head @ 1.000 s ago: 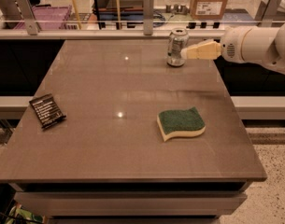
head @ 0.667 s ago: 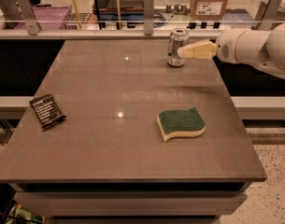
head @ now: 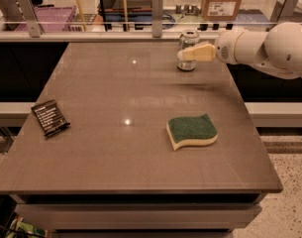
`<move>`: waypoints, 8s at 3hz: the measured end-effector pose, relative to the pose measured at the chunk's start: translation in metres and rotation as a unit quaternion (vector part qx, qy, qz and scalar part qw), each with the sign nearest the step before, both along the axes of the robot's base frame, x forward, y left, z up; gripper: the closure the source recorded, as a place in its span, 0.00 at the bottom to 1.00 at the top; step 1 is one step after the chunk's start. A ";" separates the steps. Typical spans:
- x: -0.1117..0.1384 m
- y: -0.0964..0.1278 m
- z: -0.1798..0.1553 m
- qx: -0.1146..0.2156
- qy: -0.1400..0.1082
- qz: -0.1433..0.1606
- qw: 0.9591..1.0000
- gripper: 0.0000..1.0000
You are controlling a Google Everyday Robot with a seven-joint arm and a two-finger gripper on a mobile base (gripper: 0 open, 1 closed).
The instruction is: Move 7up can near rxbar chocolate
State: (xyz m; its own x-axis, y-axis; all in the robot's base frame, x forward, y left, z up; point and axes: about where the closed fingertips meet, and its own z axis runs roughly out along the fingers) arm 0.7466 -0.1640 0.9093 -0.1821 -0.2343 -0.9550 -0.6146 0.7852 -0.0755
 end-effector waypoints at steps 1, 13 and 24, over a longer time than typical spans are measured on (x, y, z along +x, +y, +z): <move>0.012 0.009 -0.007 0.003 -0.001 0.020 1.000 0.00; -0.066 0.198 0.002 -0.012 -0.018 0.137 0.990 1.00; -0.208 0.329 -0.042 0.007 0.015 0.200 0.980 1.00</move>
Offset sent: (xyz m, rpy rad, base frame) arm 0.0316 0.0186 -0.0258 0.0657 -0.0038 0.0841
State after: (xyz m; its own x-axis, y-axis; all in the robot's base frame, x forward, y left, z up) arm 0.5382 0.1650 0.8670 -0.1073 -0.2798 -0.9540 -0.8751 0.4820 -0.0430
